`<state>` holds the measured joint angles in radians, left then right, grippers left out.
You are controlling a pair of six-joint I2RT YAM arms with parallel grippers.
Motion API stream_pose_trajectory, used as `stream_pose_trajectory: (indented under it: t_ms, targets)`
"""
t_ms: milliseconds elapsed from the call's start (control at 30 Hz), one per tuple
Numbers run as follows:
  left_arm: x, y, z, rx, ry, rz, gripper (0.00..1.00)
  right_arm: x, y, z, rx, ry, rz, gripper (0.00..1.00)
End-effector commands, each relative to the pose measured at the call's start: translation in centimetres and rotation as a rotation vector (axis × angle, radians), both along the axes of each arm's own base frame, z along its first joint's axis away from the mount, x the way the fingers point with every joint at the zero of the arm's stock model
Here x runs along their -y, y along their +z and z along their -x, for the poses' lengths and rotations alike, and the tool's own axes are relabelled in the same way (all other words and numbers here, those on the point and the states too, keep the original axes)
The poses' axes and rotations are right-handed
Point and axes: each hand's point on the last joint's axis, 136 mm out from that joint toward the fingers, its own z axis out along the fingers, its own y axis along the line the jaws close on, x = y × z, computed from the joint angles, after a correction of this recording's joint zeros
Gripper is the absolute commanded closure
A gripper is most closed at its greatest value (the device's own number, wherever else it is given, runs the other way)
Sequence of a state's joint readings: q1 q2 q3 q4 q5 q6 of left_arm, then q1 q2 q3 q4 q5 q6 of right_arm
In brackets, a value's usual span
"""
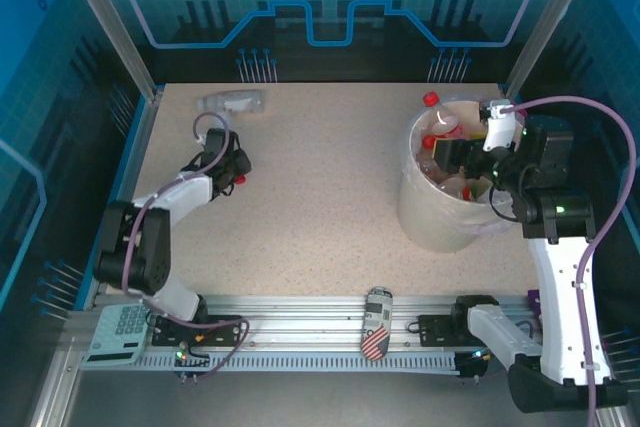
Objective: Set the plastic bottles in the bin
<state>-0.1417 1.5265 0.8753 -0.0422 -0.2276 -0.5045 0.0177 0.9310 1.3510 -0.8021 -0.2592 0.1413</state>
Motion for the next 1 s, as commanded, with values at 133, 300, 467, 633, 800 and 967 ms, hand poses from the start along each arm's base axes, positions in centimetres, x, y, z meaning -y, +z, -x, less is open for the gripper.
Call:
stream_pose_trajectory:
  t_ms: [133,300,467,633,800,967]
  targets:
    - [8.1,6.1,3.7,0.237,-0.352,0.134,0.62,-5.9,2.5,-0.9,0.046,0.167,-0.068,0.19]
    - [12.9,10.1,6.6,0.386,-0.553,0.162,0.66,-11.7,2.2,-2.8,0.035,0.295,-0.093,0.19]
    - [16.1,11.7,8.9,0.485,-0.681,0.198,0.64,-17.2,1.1,-5.0,-0.001,0.384,-0.168,0.18]
    - [18.3,11.9,9.9,0.53,-0.759,0.202,0.62,-21.3,-0.5,-6.8,-0.052,0.447,-0.251,0.09]
    - [20.0,12.1,10.1,0.55,-0.81,0.208,0.62,-23.7,-2.7,-9.0,-0.109,0.457,-0.329,0.04]
    - [20.9,12.2,10.0,0.556,-0.831,0.208,0.62,-25.0,-4.9,-10.6,-0.166,0.453,-0.344,0.07]
